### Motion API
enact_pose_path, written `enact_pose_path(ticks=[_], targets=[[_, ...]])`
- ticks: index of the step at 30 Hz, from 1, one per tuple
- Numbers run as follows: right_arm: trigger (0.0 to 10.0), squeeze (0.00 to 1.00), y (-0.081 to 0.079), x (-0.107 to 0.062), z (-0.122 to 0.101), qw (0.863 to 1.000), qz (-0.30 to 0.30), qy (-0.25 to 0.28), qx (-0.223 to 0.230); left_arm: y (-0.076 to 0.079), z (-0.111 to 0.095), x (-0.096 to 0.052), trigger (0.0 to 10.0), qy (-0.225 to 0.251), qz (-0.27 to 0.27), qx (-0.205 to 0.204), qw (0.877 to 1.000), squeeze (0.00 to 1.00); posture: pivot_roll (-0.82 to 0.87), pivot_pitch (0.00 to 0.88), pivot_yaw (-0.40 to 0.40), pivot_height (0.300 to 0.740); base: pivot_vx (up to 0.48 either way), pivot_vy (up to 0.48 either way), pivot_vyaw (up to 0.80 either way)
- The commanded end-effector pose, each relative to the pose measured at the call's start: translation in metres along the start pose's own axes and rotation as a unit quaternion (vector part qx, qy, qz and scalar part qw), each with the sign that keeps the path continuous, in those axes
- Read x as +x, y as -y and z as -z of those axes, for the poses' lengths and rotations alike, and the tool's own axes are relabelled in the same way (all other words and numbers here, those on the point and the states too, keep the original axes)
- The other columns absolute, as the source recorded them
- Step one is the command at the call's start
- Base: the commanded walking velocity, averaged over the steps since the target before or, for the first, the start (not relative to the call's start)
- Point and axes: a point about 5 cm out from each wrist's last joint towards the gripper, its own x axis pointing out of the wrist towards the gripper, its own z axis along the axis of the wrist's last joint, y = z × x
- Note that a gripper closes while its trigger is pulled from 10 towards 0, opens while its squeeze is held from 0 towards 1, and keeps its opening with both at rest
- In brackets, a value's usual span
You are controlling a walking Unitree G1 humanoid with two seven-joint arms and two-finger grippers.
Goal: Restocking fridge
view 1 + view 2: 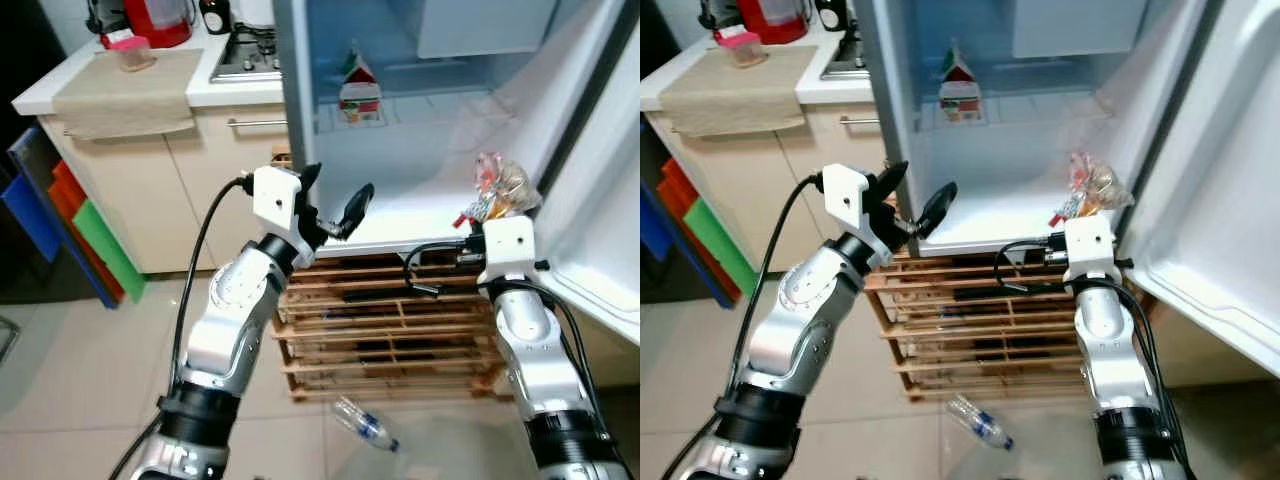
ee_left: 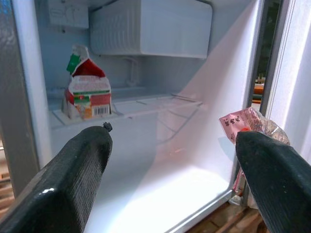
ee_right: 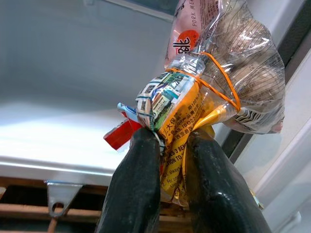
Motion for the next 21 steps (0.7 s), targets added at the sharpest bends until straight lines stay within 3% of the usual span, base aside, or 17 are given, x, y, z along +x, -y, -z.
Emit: enact_pose_path(ticks=[1,3,21], targets=[[10.0,0.0,-0.01,-0.001,-0.006,1.0,-0.017,0.015,0.003,-0.002,-0.002,-0.003,10.0,-0.002,0.0,0.005,1.0,0.0,-0.12,0.0,0.044,0.74,0.0,0.0,0.0],[10.0,0.0,-0.013,0.0,-0.005,1.0,-0.022,0.012,0.005,0.0,-0.001,-0.004,10.0,-0.004,0.01,-0.001,1.0,0.0,-0.12,0.0,0.044,0.74,0.0,0.0,0.0],[10.0,0.0,-0.02,0.006,-0.006,0.999,-0.032,0.012,0.005,0.019,-0.007,0.004,10.0,-0.009,0.099,0.029,0.995,0.0,-0.12,0.0,0.051,0.74,0.48,0.0,0.0]])
